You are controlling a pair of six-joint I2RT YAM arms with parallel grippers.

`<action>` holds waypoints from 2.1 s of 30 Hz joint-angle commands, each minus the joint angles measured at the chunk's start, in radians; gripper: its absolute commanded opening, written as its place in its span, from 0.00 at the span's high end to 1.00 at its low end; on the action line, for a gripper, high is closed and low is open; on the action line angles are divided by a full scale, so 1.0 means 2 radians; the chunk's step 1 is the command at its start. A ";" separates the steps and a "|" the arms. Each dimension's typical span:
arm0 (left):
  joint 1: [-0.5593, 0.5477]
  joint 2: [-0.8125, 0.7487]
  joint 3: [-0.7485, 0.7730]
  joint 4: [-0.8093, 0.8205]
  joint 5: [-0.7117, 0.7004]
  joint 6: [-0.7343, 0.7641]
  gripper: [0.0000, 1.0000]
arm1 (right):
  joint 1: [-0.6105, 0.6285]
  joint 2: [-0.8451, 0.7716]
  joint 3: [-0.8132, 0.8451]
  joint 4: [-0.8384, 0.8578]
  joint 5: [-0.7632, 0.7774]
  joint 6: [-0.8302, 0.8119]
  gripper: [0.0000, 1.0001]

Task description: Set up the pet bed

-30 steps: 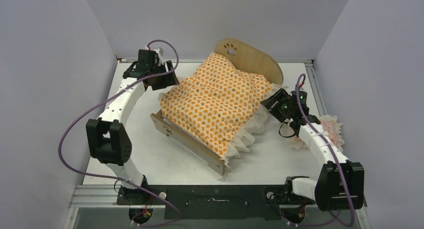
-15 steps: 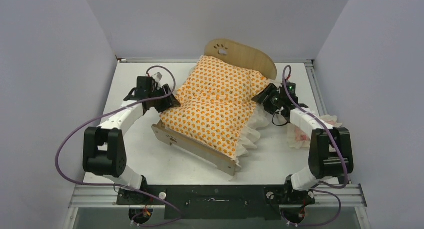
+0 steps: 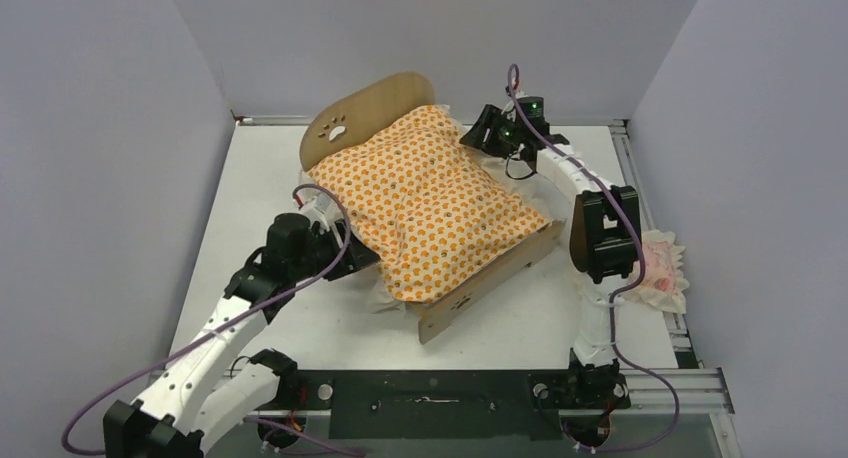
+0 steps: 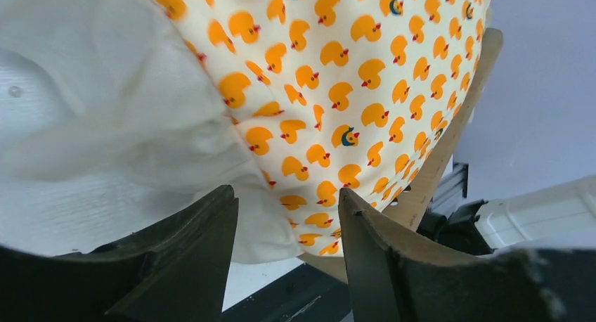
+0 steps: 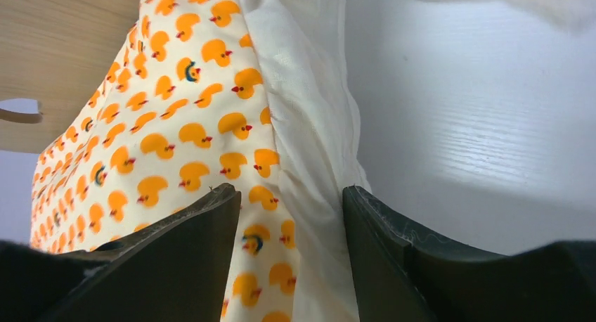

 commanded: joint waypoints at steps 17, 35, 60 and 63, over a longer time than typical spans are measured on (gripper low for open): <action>0.106 0.148 0.331 -0.117 -0.243 0.220 0.28 | -0.098 -0.502 -0.330 -0.175 0.113 -0.021 0.37; 0.140 0.441 0.565 0.010 -0.146 0.404 0.20 | -0.044 -0.657 -0.508 -0.129 0.056 0.139 0.37; 0.147 0.107 0.289 -0.147 -0.333 0.347 0.83 | 0.000 -0.229 -0.194 -0.026 0.053 -0.004 0.37; 0.147 0.082 0.315 -0.178 -0.353 0.345 0.56 | -0.006 -0.233 -0.152 -0.079 0.072 -0.050 0.37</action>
